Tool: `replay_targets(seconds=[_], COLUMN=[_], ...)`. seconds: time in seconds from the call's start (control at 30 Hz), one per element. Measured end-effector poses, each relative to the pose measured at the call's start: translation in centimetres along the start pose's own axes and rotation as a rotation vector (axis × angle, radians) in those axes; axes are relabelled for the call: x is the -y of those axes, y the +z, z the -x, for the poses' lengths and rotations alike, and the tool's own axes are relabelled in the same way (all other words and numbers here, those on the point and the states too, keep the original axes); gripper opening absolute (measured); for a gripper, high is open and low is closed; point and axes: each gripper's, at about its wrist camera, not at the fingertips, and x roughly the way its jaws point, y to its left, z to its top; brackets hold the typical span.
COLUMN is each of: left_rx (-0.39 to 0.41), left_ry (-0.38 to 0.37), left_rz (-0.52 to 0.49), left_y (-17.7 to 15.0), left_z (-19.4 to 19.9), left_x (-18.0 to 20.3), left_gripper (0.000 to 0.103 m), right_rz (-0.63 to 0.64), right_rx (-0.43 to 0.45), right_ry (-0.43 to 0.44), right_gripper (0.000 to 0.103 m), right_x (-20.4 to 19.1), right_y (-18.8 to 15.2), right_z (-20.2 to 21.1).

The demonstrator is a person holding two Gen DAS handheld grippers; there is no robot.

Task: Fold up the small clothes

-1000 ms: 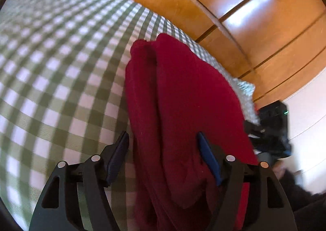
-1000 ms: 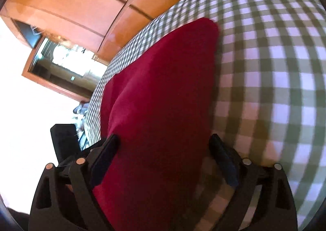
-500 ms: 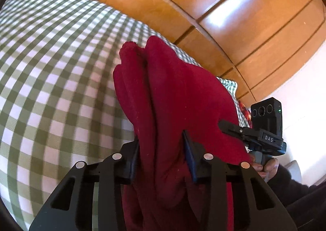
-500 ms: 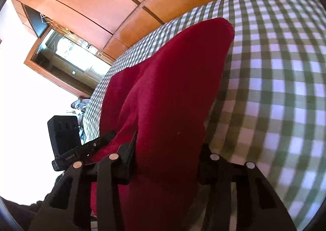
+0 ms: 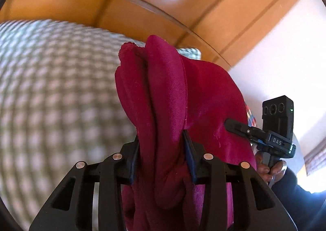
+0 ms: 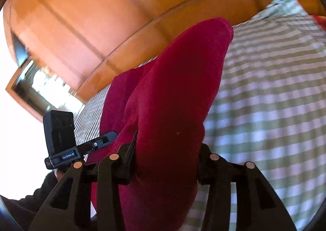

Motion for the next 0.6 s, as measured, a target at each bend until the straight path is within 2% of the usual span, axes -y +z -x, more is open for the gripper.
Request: replay_targets(seconds=[0.17,0.3,0.4,0.47,0.53,0.57,0.6], left_rx=[-0.055,-0.083,-0.125,-0.173,-0.214,-0.206,-0.19], left_ry=[0.003,0.011,0.037,0.087,0.165,0.185,0.19], left_rz=[-0.125,-0.175,-0.218,-0.243,-0.278,-0.293,-0.298], left_y=[5.0,7.6,8.0,7.7,6.9,6.6,6.6], left_z=[-7.4,-12.5,-16.5,-19.6,-22.1,-22.6,-22.7], left_x=[6.0,9.1,10.9,11.1,10.9,11.0,11.0], left_gripper=[0.037,0.037,0.037,0.037,0.038,0.041,0.042], right_rz=[-0.042,-0.091,-0.142,-0.168,-0.218,-0.237,-0.265], right_rx=[0.097,0.155,0.156,0.12,0.07,0.072,0.099], right_ry=[-0.074,-0.128,-0.165,-0.191,-0.232,-0.23,-0.211], right_gripper=[0.043,0.043,0.043,0.044,0.05,0.052,0.06], right_x=[4.5,8.7,12.0,14.0,16.0,16.8,17.3], right_y=[2.5,4.0,4.1,3.8,2.5,2.0,1.5], right_z=[3.7,5.4,5.1,3.9,1.9,1.6,1.6])
